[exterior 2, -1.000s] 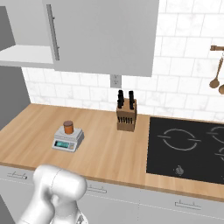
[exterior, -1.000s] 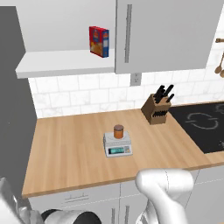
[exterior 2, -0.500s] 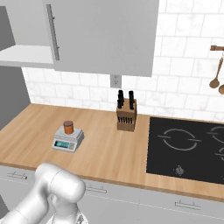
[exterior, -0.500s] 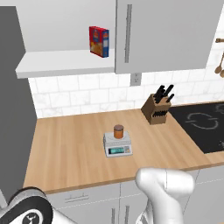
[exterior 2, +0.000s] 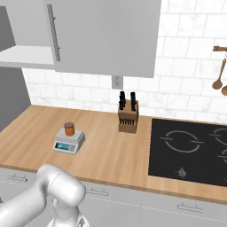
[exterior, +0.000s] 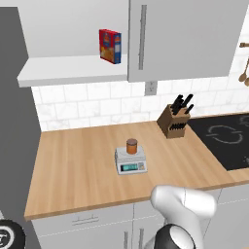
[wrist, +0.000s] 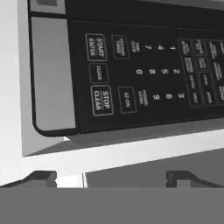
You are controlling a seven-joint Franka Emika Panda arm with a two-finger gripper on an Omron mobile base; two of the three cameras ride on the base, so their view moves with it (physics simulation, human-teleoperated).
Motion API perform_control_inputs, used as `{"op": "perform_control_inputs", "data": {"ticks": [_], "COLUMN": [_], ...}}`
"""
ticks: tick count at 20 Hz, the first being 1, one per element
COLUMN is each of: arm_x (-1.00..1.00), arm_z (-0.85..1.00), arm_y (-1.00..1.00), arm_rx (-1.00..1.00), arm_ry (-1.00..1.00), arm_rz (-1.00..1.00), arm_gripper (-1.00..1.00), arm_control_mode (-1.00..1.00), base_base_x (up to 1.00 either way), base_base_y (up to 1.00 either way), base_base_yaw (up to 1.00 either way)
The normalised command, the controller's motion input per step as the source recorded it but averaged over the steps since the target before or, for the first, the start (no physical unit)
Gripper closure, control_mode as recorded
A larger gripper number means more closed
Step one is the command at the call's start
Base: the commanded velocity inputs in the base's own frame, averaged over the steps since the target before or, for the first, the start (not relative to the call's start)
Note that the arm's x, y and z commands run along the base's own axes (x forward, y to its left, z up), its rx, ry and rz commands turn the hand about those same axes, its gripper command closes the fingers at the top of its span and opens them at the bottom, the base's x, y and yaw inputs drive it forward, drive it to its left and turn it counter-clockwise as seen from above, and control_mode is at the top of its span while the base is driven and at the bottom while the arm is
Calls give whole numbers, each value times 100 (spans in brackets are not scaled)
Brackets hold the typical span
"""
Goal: Pick the jam and place it on the digital scale for weighing, and close the cabinet.
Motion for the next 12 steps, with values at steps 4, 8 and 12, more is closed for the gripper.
{"op": "perform_control_inputs", "data": {"ticks": [4,8,12], "arm_x": [73,83,100], "arm_z": [-48,-53,-40], "arm_y": [28,0,-37], "arm_rx": [-17,-11,-6], "arm_ry": [33,25,25], "arm_rz": [-21,-20,-17], "arm_gripper": [-100,-100,-100], "arm_control_mode": [-100,-100,-100], "base_base_x": [0,0,0], "base_base_y": [0,0,0], "base_base_yaw": [0,0,0]}}
